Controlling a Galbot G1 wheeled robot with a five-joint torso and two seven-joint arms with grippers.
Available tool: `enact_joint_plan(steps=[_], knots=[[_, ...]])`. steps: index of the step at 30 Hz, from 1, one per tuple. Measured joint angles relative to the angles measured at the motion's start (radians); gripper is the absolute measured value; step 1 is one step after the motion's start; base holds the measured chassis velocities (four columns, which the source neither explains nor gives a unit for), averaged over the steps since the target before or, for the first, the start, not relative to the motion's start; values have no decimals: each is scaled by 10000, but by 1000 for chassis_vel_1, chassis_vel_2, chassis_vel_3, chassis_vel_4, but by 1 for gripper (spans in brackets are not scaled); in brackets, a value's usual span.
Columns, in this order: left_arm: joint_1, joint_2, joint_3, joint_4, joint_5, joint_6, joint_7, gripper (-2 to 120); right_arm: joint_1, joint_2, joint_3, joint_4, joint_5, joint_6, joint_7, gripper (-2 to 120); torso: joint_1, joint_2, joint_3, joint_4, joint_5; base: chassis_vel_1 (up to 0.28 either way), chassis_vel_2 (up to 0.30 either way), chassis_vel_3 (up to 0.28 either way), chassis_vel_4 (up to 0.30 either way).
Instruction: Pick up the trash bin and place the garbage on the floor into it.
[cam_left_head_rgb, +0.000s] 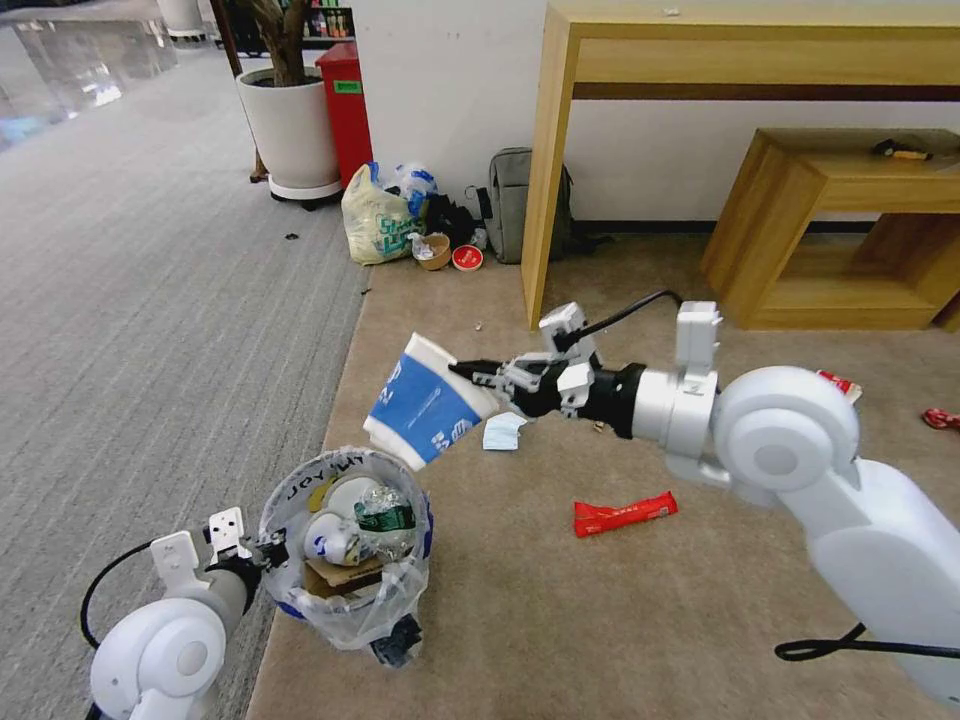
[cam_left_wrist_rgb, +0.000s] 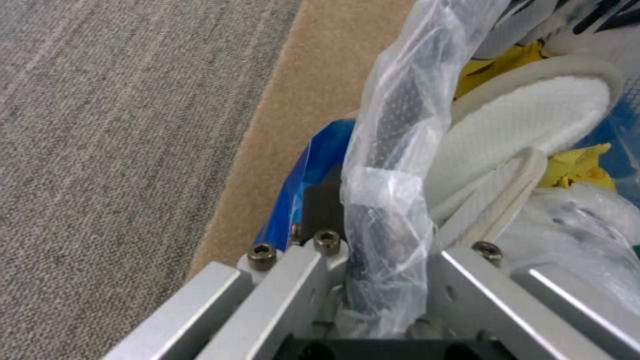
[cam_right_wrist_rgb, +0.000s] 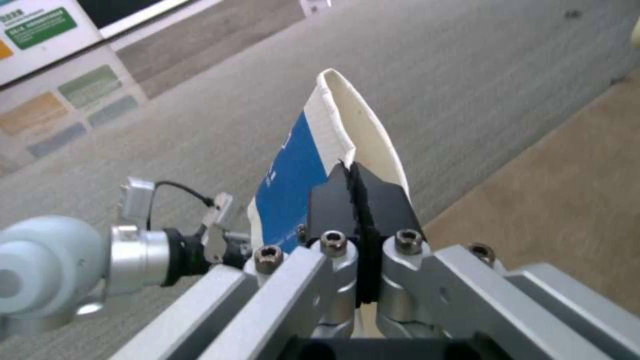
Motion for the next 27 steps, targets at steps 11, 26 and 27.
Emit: enact_joint_plan(steps=[11, 26, 27], knots=[[-98, 119, 240, -82, -325, 0, -234, 0, 114, 874, -1297, -1220, -310, 0, 524, 0, -1, 0, 0, 1, -1, 0, 0, 0, 0], [-179, 151, 332, 28, -325, 1, -249, 0, 575, 1732, -2782, -2203, -252, 0, 1149, 0, 0, 0, 0, 1, -1, 0, 0, 0, 0], [-181, 148, 333, 35, -325, 0, -249, 0, 621, 1808, -2904, -2288, -289, 0, 1173, 0, 0, 0, 1, 2, -1, 0, 0, 0, 0]])
